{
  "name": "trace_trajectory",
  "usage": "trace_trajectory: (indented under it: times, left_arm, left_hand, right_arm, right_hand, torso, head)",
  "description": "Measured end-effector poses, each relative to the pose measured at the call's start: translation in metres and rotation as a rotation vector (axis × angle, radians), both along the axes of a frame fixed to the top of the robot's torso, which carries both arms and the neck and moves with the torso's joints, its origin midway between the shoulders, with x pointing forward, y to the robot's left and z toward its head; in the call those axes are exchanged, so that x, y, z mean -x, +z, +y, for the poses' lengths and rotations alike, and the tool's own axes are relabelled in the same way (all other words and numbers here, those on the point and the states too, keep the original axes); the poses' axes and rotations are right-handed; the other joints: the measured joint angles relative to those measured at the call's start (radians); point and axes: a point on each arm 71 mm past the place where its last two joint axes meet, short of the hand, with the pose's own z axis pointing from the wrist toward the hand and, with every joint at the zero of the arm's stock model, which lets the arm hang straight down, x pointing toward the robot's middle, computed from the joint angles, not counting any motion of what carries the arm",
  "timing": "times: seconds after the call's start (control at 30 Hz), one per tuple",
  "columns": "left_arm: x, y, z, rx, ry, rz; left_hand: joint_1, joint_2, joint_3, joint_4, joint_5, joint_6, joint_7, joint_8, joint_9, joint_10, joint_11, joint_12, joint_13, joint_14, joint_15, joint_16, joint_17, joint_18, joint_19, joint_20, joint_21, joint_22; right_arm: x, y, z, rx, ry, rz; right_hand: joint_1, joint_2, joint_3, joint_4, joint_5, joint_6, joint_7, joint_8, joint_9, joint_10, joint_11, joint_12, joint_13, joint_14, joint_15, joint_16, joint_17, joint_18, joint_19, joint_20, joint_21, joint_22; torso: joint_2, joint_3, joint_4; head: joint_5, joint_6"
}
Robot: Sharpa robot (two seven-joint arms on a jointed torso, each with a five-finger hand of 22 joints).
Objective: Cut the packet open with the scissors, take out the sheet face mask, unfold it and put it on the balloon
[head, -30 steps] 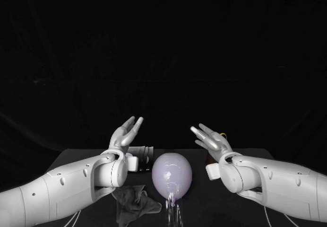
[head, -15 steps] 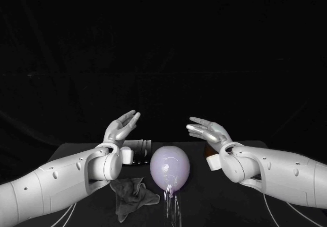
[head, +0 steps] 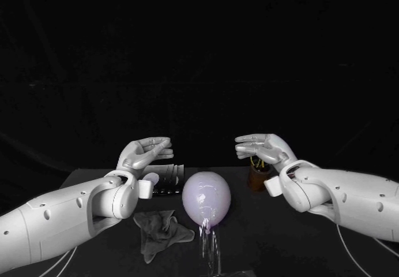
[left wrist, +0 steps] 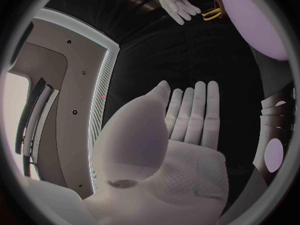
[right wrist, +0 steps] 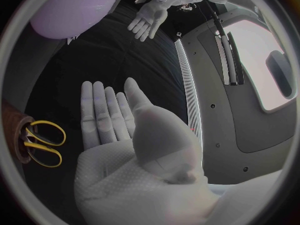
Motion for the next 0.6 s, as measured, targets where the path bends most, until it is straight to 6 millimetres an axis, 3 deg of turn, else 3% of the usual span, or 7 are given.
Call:
trace_trajectory:
  times: [0.17, 0.23, 0.37, 0.43, 0.6]
  left_arm:
    - [0.010, 0.007, 0.006, -0.012, -0.036, -0.008]
    - [0.015, 0.010, 0.009, -0.013, -0.051, -0.011]
    - [0.022, 0.016, 0.012, -0.010, -0.079, -0.016]
    - [0.025, 0.019, 0.012, -0.005, -0.093, -0.019]
    - [0.029, 0.023, 0.013, 0.025, -0.120, -0.012]
  left_hand:
    - [0.014, -0.014, 0.030, 0.012, 0.000, 0.032, -0.003, 0.001, 0.001, 0.091, -0.021, -0.012, -0.007, 0.081, -0.028, 0.035, 0.034, 0.000, 0.046, -0.035, 0.058, 0.029]
    - [0.005, -0.033, 0.041, 0.023, 0.000, 0.039, -0.006, 0.001, 0.001, 0.137, -0.034, -0.008, -0.006, 0.122, -0.045, 0.068, 0.060, 0.000, 0.070, -0.047, 0.092, 0.048]
    - [0.002, -0.051, 0.052, 0.033, 0.000, 0.039, -0.007, 0.001, 0.001, 0.167, -0.040, -0.012, -0.006, 0.129, -0.050, 0.089, 0.085, 0.000, 0.066, -0.052, 0.113, 0.062]
    - [0.002, -0.061, 0.057, 0.038, 0.000, 0.042, -0.010, -0.008, 0.001, 0.180, -0.044, -0.014, -0.006, 0.135, -0.054, 0.108, 0.104, 0.000, 0.063, -0.055, 0.127, 0.072]
    - [0.007, -0.069, 0.075, 0.037, 0.000, 0.023, -0.007, -0.022, -0.001, 0.173, -0.036, -0.028, -0.007, 0.102, -0.047, 0.124, 0.130, 0.000, 0.032, -0.052, 0.140, 0.083]
  right_arm:
    - [0.003, 0.017, -0.013, 0.084, 0.024, -0.051]
    - [0.002, 0.027, -0.021, 0.126, 0.037, -0.061]
    - [0.001, 0.042, -0.040, 0.212, 0.045, -0.068]
    - [-0.001, 0.049, -0.050, 0.250, 0.037, -0.071]
    - [-0.011, 0.062, -0.079, 0.359, -0.024, -0.083]
  right_hand:
    - [0.009, -0.009, 0.003, 0.002, 0.014, 0.072, 0.019, -0.009, -0.015, 0.101, -0.030, -0.022, -0.001, 0.134, -0.043, 0.015, 0.023, 0.000, 0.060, -0.047, 0.101, 0.055]
    - [0.012, -0.012, 0.003, 0.002, 0.022, 0.093, 0.024, -0.016, -0.020, 0.136, -0.045, -0.031, 0.000, 0.187, -0.057, 0.023, 0.042, -0.004, 0.077, -0.064, 0.146, 0.082]
    - [-0.006, -0.029, -0.018, 0.002, 0.024, 0.124, 0.010, -0.016, -0.022, 0.191, -0.066, -0.031, 0.003, 0.290, -0.090, 0.066, 0.088, -0.008, 0.128, -0.087, 0.215, 0.121]
    - [-0.008, -0.032, -0.029, 0.003, 0.024, 0.145, -0.005, -0.018, -0.022, 0.251, -0.089, -0.027, 0.012, 0.399, -0.123, 0.134, 0.148, -0.009, 0.189, -0.115, 0.281, 0.157]
    - [0.016, -0.034, -0.036, 0.001, -0.003, 0.168, -0.027, -0.020, -0.019, 0.301, -0.115, -0.028, 0.020, 0.495, -0.150, 0.244, 0.247, -0.009, 0.258, -0.145, 0.383, 0.231]
  torso:
    - [0.002, 0.0008, -0.0022]
    - [0.004, 0.0013, -0.0030]
    - [0.009, 0.0033, -0.0041]
    - [0.011, 0.0045, -0.0047]
    - [0.014, 0.0070, -0.0073]
  head:
    - [-0.008, -0.015]
    - [-0.011, -0.018]
    - [-0.025, -0.021]
    - [-0.028, -0.024]
    - [-0.032, -0.033]
